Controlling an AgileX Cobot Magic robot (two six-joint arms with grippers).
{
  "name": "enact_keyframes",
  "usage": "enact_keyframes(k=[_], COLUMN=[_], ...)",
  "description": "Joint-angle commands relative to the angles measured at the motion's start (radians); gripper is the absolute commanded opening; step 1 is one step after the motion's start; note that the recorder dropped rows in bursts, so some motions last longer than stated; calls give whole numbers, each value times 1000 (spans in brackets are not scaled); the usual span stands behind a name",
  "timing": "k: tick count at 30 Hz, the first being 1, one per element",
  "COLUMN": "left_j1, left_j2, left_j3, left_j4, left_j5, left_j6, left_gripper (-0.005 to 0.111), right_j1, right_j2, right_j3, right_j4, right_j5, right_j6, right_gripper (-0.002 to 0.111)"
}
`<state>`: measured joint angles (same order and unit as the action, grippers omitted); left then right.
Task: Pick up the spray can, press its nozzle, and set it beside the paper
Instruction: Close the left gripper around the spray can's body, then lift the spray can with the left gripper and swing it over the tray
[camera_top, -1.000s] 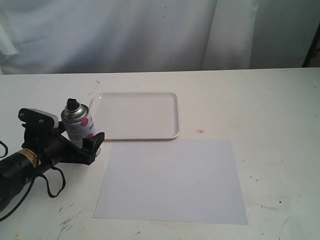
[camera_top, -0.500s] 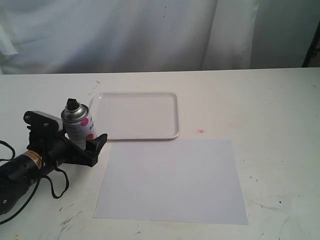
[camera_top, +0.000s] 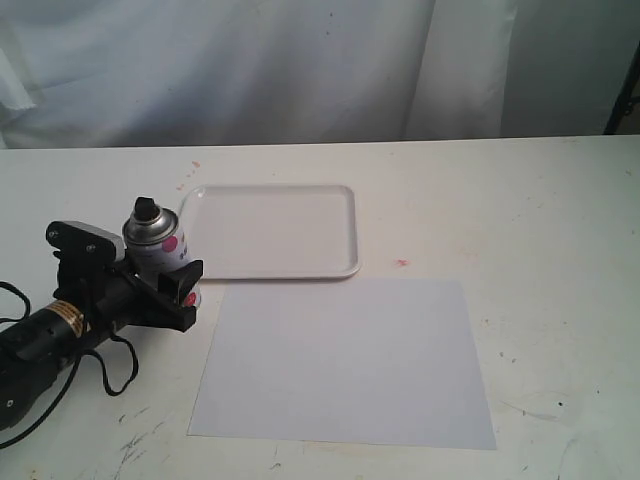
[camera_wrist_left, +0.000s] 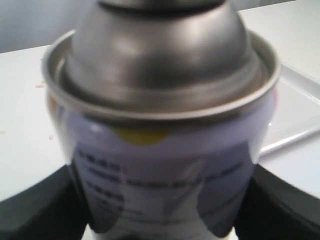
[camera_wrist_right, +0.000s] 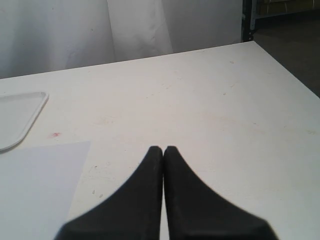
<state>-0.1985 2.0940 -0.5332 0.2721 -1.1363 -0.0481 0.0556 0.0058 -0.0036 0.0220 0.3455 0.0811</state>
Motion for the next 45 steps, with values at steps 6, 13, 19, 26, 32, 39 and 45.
enact_keyframes(k=[6, 13, 19, 26, 32, 39, 45], left_j1=[-4, -4, -4, -4, -4, -4, -4], left_j2=[-98, -271, -488, -630, -649, -652, -652], left_j3=[-7, -7, -7, -58, -181, -205, -205], left_j4=[3, 85, 298, 691, 1472, 1472, 1472], left_j5=[66, 305, 569, 742, 659, 589, 644], left_j6=[-31, -173, -388, -808, -1542, -1592, -1599], left_gripper=[0, 0, 0, 0, 0, 0, 0], right_j1=[-6, -6, -6, -6, -6, -6, -6], right_j2=[-6, -6, -6, -6, -6, -6, -6], right_j3=[4, 4, 4, 4, 4, 4, 4], right_j4=[5, 5, 5, 5, 5, 5, 5], right_j5=[-1, -1, -1, -1, -1, -1, -1], right_j6=[3, 3, 3, 3, 3, 3, 3], right_gripper=[0, 0, 0, 0, 0, 0, 0])
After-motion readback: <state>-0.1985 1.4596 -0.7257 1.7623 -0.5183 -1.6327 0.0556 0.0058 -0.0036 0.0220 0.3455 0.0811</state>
